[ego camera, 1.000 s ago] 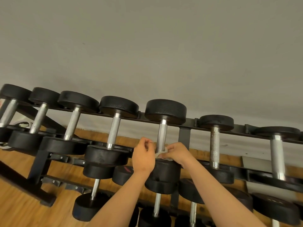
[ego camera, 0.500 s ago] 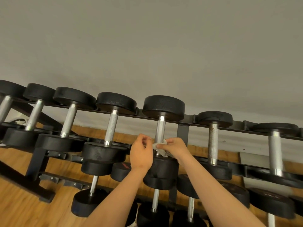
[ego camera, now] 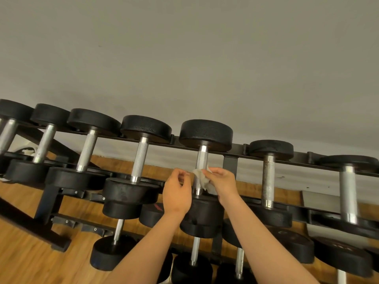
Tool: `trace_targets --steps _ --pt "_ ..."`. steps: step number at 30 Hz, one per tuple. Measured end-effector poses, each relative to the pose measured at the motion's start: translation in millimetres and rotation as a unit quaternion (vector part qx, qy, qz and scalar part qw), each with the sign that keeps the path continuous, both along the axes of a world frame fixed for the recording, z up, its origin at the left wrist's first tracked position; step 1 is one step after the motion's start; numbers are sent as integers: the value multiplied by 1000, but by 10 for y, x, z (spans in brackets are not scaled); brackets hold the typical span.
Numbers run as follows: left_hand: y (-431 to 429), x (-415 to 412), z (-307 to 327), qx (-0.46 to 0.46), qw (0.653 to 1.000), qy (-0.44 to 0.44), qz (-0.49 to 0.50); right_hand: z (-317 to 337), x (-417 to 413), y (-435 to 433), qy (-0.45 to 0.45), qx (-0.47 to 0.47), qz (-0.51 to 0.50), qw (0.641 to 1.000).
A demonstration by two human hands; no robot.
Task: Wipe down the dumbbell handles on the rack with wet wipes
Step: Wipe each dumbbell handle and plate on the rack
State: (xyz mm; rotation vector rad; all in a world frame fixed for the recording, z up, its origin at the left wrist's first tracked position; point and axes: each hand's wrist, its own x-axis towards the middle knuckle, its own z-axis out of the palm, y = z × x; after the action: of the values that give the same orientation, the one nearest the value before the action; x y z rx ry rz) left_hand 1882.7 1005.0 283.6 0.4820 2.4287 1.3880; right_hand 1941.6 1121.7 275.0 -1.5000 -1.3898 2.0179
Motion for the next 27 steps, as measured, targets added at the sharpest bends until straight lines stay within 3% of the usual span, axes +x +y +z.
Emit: trace_targets --steps 5,10,12,18,23,27 --pt "-7 5 24 -2 1000 -9 -2 134 -122 74 19 -41 -52 998" --pt "5 14 60 -1 1000 -19 -3 332 -219 197 121 -101 -80 984" --pt "3 17 72 2 1000 -21 -4 283 -165 160 140 -80 -48 986" --pt "-2 17 96 0 1000 -25 -8 193 -199 121 84 43 -23 995" --pt "5 28 121 -4 1000 -25 -11 134 -233 -9 95 50 13 994" --pt "-2 28 112 -7 1000 -23 -12 118 -305 -42 93 89 -38 991"
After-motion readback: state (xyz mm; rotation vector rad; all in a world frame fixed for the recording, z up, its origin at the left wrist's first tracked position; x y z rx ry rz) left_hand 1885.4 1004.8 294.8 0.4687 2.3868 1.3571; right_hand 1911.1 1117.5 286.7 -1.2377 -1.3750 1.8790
